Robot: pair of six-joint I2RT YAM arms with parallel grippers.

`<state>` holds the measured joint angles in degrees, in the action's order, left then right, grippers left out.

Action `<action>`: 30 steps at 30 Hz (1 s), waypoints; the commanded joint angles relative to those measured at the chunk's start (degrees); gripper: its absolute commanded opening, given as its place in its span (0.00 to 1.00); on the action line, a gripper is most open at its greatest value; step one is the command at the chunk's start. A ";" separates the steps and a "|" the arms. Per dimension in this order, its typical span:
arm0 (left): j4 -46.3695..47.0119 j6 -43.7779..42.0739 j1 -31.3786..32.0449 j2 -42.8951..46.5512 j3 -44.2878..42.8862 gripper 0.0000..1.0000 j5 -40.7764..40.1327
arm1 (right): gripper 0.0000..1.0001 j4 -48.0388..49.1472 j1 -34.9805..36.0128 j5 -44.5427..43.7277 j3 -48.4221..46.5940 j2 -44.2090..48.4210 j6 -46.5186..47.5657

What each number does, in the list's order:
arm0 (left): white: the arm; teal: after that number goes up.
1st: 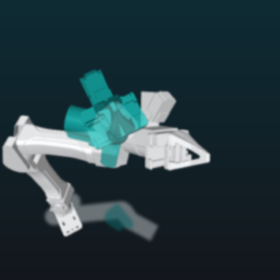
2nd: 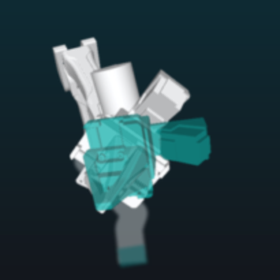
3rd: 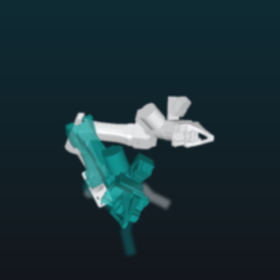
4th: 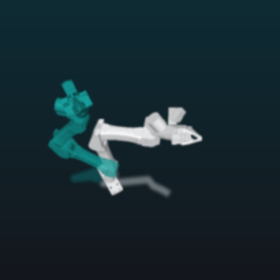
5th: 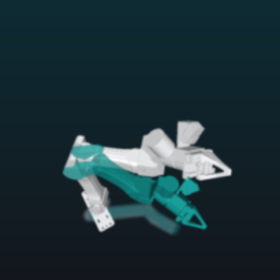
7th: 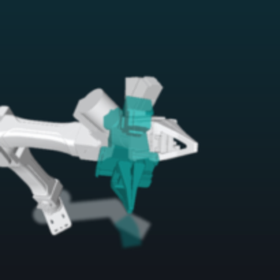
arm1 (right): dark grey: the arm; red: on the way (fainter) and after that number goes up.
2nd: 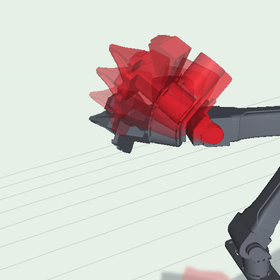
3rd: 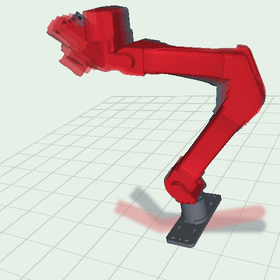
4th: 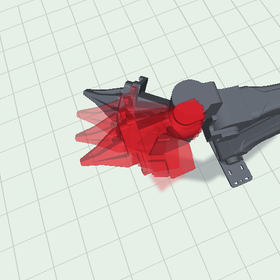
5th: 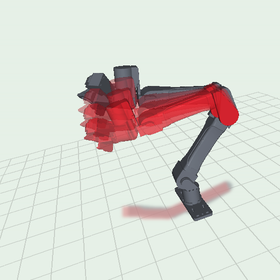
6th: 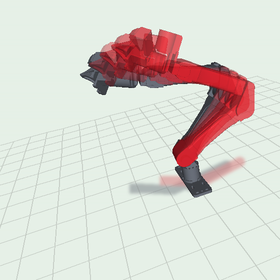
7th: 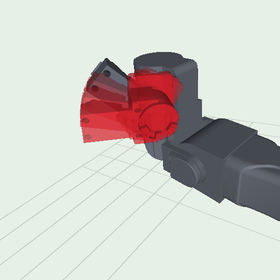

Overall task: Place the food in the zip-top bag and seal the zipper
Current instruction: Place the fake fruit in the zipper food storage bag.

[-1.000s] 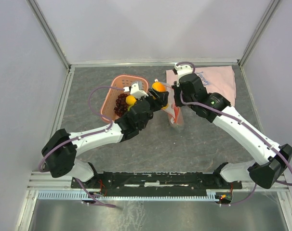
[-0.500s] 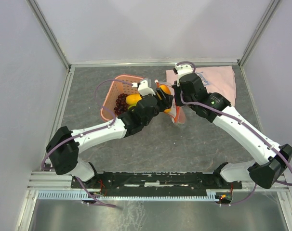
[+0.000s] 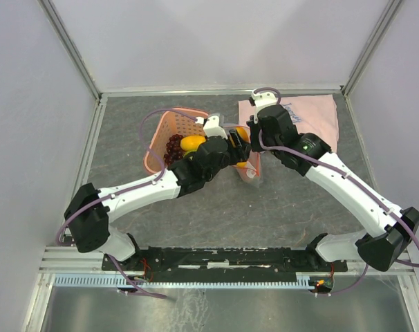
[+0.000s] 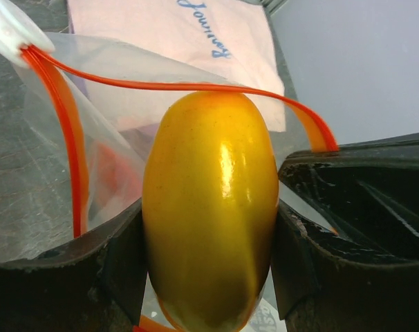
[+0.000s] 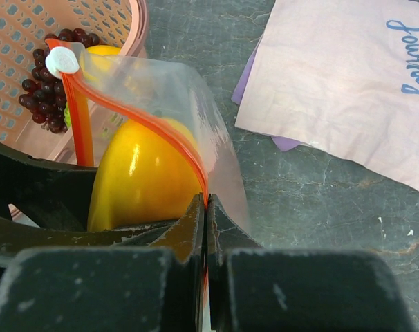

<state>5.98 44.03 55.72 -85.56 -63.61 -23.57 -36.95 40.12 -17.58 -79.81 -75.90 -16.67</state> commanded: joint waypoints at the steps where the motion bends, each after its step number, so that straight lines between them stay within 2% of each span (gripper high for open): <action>1: -6.20 -0.90 0.20 -0.93 -4.88 0.46 -4.70 | 0.02 2.71 0.26 -0.06 -2.48 1.87 0.30; 6: -10.91 -1.96 0.02 -3.73 -8.78 0.52 -8.52 | 0.02 2.65 0.23 0.53 -1.64 2.72 0.10; 14: -11.59 -2.77 0.02 -3.37 -10.12 0.74 -8.55 | 0.02 2.93 0.31 1.09 -0.76 2.57 -0.29; 18: -12.15 -2.81 0.07 -1.90 -9.68 0.82 -7.82 | 0.02 3.21 0.25 -0.34 -0.34 2.68 -0.30; 26: -15.29 -3.98 0.07 2.55 -9.55 0.85 -6.09 | 0.02 2.98 0.24 -2.01 -0.23 2.22 -0.33; 30: -19.87 -5.21 0.03 5.74 -9.47 0.84 -6.71 | 0.02 2.76 0.24 -2.96 -0.09 2.64 0.16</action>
<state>-10.35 42.37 55.72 -84.90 -71.24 -29.41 -36.86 40.12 -18.20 -79.75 -75.37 -16.69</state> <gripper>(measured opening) 0.843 0.023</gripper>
